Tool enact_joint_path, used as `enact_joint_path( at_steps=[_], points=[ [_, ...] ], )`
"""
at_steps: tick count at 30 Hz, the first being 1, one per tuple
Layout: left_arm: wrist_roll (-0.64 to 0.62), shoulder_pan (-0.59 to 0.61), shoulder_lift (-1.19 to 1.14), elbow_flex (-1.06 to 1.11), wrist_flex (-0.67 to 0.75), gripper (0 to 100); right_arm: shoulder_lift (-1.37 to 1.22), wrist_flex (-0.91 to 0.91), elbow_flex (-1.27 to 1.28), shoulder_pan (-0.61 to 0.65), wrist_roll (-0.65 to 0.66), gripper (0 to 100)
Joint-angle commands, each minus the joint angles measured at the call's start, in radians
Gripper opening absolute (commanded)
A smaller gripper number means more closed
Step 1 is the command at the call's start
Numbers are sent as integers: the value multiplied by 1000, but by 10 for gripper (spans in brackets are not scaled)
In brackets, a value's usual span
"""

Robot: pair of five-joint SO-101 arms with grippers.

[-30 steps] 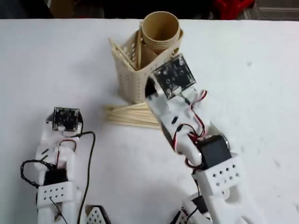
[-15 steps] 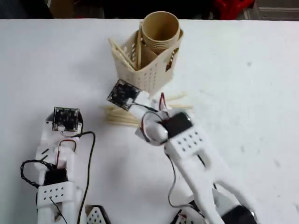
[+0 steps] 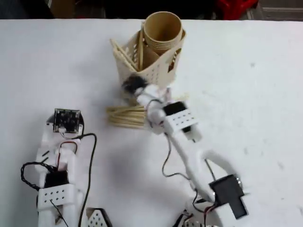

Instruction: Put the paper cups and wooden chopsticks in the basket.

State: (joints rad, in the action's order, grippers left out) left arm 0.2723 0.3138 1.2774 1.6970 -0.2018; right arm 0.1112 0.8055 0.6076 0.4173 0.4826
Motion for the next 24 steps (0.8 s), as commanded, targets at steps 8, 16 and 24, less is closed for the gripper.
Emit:
enact_joint_path(
  at_steps=[8,16,24],
  points=[
    [-8,-10,15,-2,-2,190,-5,-274,25,-259,-305,31],
    [-8,-10,15,-2,-2,190,-156,-602,23,-259,-321,31],
    [-8,-10,15,-2,-2,189,-394,-628,-89,-266,-292,31]
  ],
)
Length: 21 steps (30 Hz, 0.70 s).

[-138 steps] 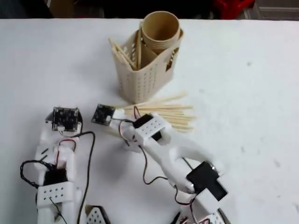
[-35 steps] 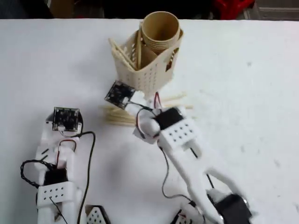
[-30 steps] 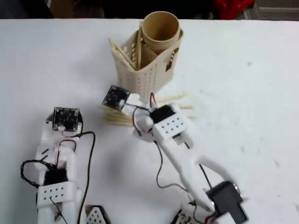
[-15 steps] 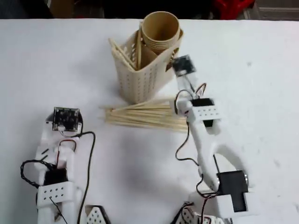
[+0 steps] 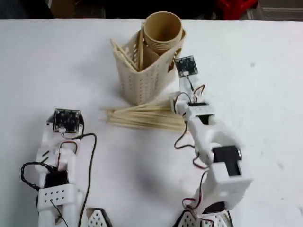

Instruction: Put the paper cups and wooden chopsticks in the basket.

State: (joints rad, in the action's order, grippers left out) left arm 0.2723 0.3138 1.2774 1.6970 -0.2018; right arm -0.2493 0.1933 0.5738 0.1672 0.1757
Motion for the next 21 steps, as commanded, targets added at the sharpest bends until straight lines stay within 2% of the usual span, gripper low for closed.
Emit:
enact_joint_path(
  at_steps=[1,5,11,14,16,21],
  points=[
    [-8,-10,15,-2,-2,189,-44,-15,-57,-16,15,31],
    [-8,-10,15,-2,-2,189,-7,110,-58,-16,15,30],
    [-8,-10,15,-2,-2,189,117,461,-54,8,21,29],
    [-8,-10,15,-2,-2,189,143,604,-49,47,120,15],
    [-8,-10,15,-2,-2,189,156,639,-5,79,163,17],
    [-8,-10,15,-2,-2,189,179,644,51,128,161,17]
  ],
)
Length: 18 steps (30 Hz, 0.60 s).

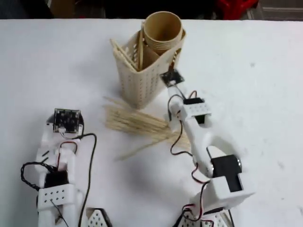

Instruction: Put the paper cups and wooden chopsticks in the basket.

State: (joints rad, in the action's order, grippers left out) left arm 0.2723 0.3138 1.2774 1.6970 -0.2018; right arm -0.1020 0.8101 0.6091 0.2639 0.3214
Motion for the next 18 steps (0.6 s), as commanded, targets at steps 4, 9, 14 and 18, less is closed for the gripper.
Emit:
enact_joint_path(
  at_steps=[4,9,14,18],
  points=[
    [-8,-10,15,-2,-2,189,133,42,21,30,15,17],
    [-8,-10,15,-2,-2,189,381,134,20,33,28,17],
    [-8,-10,15,-2,-2,189,638,257,12,110,190,17],
    [-8,-10,15,-2,-2,190,670,384,23,297,316,20]
  ],
)
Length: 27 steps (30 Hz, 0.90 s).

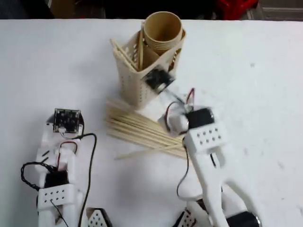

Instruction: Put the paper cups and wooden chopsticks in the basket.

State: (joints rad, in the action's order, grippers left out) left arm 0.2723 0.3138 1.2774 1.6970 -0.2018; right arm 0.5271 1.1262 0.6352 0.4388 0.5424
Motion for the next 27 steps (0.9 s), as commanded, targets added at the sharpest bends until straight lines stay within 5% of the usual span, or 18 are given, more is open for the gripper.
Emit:
enact_joint_path(
  at_steps=[1,8,27],
  points=[
    [-8,-10,15,-2,-2,190,25,77,12,177,143,21],
    [-8,-10,15,-2,-2,189,-134,41,66,378,284,75],
    [-8,-8,15,0,-2,189,-441,-193,138,360,278,112]
  ],
)
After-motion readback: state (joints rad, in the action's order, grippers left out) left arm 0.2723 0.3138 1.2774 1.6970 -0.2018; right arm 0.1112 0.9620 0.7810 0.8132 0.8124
